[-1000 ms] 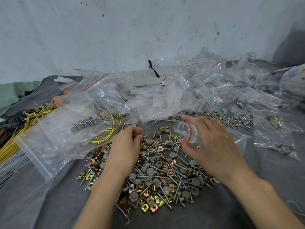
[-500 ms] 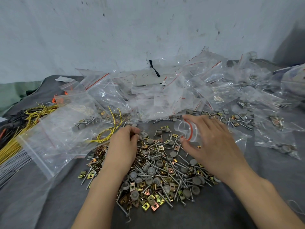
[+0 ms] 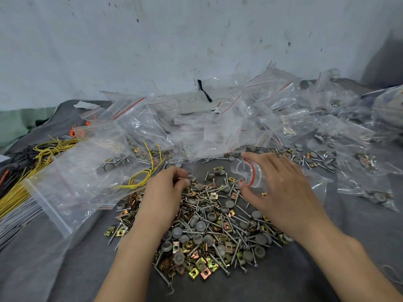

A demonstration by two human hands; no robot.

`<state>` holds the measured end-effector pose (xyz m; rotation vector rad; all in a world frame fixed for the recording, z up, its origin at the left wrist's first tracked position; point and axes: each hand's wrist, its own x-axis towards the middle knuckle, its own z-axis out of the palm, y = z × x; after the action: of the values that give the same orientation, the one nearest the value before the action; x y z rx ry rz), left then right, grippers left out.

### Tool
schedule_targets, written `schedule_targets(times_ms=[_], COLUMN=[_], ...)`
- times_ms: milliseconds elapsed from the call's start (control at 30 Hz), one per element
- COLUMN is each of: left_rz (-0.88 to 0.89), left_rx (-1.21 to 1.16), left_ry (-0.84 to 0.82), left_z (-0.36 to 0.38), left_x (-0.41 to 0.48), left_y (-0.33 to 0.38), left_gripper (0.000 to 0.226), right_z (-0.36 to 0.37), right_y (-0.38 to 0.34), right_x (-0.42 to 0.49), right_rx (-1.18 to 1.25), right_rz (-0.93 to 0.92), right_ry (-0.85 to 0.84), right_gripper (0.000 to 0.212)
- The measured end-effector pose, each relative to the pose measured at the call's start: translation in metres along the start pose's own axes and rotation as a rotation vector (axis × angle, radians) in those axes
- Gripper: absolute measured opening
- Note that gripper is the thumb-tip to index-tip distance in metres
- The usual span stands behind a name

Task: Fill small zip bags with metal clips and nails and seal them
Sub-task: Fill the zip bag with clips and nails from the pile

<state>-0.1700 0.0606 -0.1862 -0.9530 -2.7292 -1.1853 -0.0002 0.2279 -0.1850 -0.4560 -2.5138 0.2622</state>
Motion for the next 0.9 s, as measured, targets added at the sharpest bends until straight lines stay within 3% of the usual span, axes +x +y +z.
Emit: schedule_targets(times_ms=[267,467,667,900], left_rz=[-0.001,-0.012,-0.001,0.112], left_rx=[0.055,0.014,0.038,0.235], left_ry=[0.035,0.035,0.042,-0.091], left_z=[-0.005,-0.006,-0.008,-0.011], left_x=[0.000,0.000,-0.001,-0.002], left_y=[-0.008,-0.015,-0.014,-0.008], left_gripper=[0.018,0.009,0.016,0.018], right_z=[0.001,0.002,0.001,0.001], right_y=[0.000,-0.001,-0.001,-0.002], right_x=[0.000,0.000,-0.001,0.000], right_rx=[-0.004,-0.004,-0.003,0.001], right_rz=[-0.002,-0.013,-0.006,-0.001], right_ry=[-0.006,0.004,-0.010,-0.023], right_gripper=[0.055,0.054,0.055,0.055])
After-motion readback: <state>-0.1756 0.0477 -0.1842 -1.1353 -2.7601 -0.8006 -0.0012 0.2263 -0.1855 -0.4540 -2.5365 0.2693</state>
